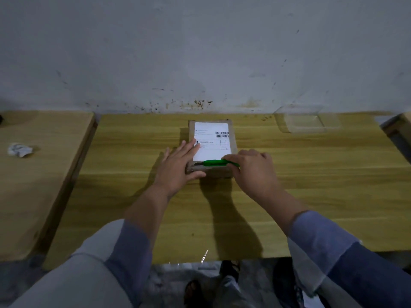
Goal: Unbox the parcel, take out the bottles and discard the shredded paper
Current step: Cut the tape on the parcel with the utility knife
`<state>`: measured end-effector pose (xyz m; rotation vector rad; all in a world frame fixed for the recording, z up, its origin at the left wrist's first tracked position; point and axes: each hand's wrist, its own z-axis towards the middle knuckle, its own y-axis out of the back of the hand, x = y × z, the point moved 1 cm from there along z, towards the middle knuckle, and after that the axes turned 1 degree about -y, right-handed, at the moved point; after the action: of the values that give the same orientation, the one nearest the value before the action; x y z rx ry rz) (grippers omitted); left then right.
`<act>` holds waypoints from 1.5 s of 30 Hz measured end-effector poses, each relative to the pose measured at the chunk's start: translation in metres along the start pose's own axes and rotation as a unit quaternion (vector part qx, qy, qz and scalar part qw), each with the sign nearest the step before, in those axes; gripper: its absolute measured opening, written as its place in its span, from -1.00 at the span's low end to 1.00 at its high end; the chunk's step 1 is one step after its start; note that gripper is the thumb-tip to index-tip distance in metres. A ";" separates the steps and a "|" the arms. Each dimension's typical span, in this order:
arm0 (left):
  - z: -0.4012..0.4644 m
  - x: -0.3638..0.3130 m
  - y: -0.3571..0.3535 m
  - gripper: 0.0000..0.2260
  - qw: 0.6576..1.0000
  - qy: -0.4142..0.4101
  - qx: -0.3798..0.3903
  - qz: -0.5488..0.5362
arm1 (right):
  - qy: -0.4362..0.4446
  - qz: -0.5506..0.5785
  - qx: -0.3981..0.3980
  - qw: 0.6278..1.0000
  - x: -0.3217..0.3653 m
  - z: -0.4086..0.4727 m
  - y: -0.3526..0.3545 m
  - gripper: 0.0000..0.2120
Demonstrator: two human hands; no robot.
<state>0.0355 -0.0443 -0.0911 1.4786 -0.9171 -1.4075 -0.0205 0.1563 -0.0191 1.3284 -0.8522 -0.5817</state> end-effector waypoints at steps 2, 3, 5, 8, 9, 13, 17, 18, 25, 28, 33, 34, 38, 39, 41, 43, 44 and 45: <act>0.000 0.000 0.001 -0.23 1.000 -0.003 -0.005 0.012 | 0.004 -0.006 -0.001 1.000 0.004 0.002 -0.001 -0.72; 0.000 0.000 0.001 -0.24 1.000 -0.004 -0.008 0.016 | 0.005 -0.012 0.001 1.000 0.006 0.003 -0.002 -0.72; 0.000 -0.001 0.001 -0.25 1.000 -0.005 -0.008 0.025 | 0.011 -0.026 -0.001 1.000 0.009 0.003 -0.002 -0.73; 0.001 -0.001 0.001 -0.26 0.998 -0.010 0.001 0.060 | 0.028 -0.040 -0.018 0.999 0.012 0.005 -0.001 -0.77; 0.002 -0.001 0.002 -0.26 0.997 -0.012 0.006 0.073 | 0.039 -0.054 -0.025 0.997 0.014 0.005 -0.001 -0.79; 0.003 -0.004 0.005 -0.26 0.997 -0.013 0.020 0.075 | 0.080 -0.150 -0.016 0.985 0.027 0.008 0.007 -0.79; 0.003 -0.006 0.007 -0.24 0.998 -0.009 0.019 0.065 | 0.097 -0.144 0.024 0.985 0.033 0.012 0.022 -0.73; 0.003 -0.006 0.007 -0.24 0.997 -0.008 0.021 0.069 | 0.094 -0.152 0.027 0.984 0.033 0.012 0.026 -0.72; 0.001 -0.011 0.010 -0.25 0.996 0.000 0.030 0.087 | 0.075 -0.175 0.051 0.980 0.038 0.011 0.035 -0.71; -0.001 -0.015 0.012 -0.27 0.995 -0.004 0.033 0.096 | 0.059 -0.187 0.052 0.979 0.028 0.011 0.038 -0.71; -0.001 -0.019 0.012 -0.29 0.993 -0.004 0.039 0.113 | 0.066 -0.168 0.048 0.982 0.021 0.006 0.034 -0.70; 0.000 -0.019 0.013 -0.29 0.993 -0.005 0.043 0.113 | 0.061 -0.171 0.044 0.982 0.019 0.006 0.035 -0.70; 0.001 -0.018 0.012 -0.29 0.991 -0.008 0.042 0.130 | 0.026 -0.170 0.041 0.984 0.014 0.005 0.036 -0.68; 0.001 -0.018 0.012 -0.28 0.990 -0.006 0.039 0.134 | 0.025 -0.166 0.043 0.985 0.015 0.005 0.036 -0.68; 0.001 -0.022 0.011 -0.24 0.991 0.000 0.029 0.132 | 0.032 -0.164 0.041 0.985 0.016 0.006 0.036 -0.68; 0.007 -0.029 0.012 -0.15 0.994 -0.004 0.023 0.108 | 0.035 -0.163 0.040 0.985 0.014 0.005 0.037 -0.68; 0.012 -0.031 0.011 -0.12 0.995 -0.012 0.028 0.097 | 0.033 -0.161 0.040 0.986 0.012 0.003 0.037 -0.68; 0.018 -0.033 0.011 -0.11 0.995 -0.024 0.040 0.092 | 0.033 -0.159 0.040 0.986 0.010 0.002 0.036 -0.68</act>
<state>0.0155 -0.0189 -0.0686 1.3863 -1.1222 -1.2876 -0.0198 0.1532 0.0187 1.5636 -0.6176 -0.7531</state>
